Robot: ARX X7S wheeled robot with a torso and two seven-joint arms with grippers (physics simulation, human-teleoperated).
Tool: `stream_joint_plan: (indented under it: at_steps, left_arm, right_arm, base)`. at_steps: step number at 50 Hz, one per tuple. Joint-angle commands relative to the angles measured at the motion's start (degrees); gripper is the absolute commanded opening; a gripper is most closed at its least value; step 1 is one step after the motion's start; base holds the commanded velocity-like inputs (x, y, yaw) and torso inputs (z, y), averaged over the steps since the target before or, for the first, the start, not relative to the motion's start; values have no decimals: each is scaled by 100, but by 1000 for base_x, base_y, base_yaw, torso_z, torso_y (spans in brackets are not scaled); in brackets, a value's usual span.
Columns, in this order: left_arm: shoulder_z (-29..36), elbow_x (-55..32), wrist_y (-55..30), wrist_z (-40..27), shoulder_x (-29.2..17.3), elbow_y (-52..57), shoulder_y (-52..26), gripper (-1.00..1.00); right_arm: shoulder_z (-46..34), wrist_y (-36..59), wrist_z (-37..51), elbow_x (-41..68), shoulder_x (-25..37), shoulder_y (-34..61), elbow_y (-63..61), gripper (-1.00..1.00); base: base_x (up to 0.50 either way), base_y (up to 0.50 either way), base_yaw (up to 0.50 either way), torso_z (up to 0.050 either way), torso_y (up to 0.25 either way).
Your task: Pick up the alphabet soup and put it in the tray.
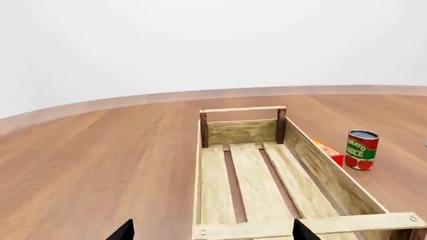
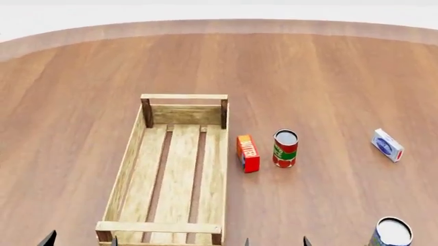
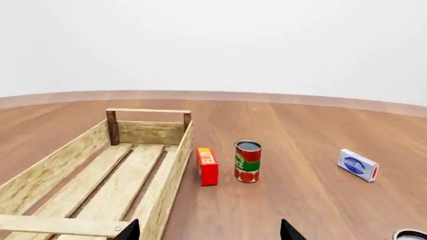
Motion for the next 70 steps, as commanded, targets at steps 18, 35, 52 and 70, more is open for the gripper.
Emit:
stream_joint_plan:
  at_steps: [18, 35, 52, 70]
  left_arm:
    - [192, -150, 21, -187, -183, 51, 22, 100]
    - [289, -225, 41, -261, -238, -42, -41, 100]
    - [344, -333, 0, -336, -298, -19, -46, 100]
    - [417, -378, 43, -415, -366, -3, -12, 100]
  right_arm:
    - [-223, -37, 176, 122, 175, -12, -49, 100]
    - [-296, -63, 261, 227, 227, 22, 14, 100]
    - [326, 1833, 1114, 818, 323, -491, -1865, 100]
    - [1891, 3291, 2477, 1764, 200, -1093, -3385, 100]
  base:
    - [498, 303, 0, 0, 0]
    - [500, 60, 0, 0, 1]
    - [147, -3, 0, 0, 0]
    - [0, 0, 0, 0, 0]
